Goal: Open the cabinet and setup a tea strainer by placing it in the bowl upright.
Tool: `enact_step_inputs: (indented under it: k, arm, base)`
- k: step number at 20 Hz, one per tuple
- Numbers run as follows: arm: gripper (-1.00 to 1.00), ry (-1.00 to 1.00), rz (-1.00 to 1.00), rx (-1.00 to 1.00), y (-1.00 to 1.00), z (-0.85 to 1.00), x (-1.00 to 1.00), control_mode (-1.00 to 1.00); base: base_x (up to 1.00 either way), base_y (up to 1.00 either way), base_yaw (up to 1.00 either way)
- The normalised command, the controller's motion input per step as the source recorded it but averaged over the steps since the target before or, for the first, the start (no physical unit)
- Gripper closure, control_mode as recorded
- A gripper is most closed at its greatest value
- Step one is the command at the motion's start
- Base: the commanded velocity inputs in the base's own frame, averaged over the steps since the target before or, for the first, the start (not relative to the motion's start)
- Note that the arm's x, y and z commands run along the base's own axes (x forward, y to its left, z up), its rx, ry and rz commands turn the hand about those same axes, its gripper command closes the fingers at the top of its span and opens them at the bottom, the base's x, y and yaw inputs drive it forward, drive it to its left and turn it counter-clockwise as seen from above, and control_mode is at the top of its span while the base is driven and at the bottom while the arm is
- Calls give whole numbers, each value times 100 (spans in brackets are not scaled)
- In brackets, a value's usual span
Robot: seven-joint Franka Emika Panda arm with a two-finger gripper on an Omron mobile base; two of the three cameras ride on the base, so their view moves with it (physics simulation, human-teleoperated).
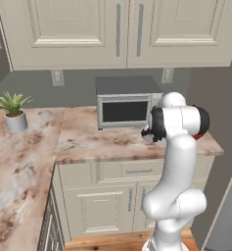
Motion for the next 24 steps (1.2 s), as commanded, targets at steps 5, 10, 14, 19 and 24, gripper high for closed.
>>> enact_step_inputs:
  k: [5,10,14,19,24]
  arm:
    - [100,4,0,0,-24,-11,13,-100]
    - [100,3,2,0,-3,-4,2,-100]
    - [100,0,1,0,0,0,0,-100]
    - [-100,0,1,0,0,0,0,-100]
    - [-100,0,0,0,0,0,0,-100]
  base:
    - [0,0,0]
    - [0,0,0]
    - [0,0,0]
    - [0,0,0]
    - [0,0,0]
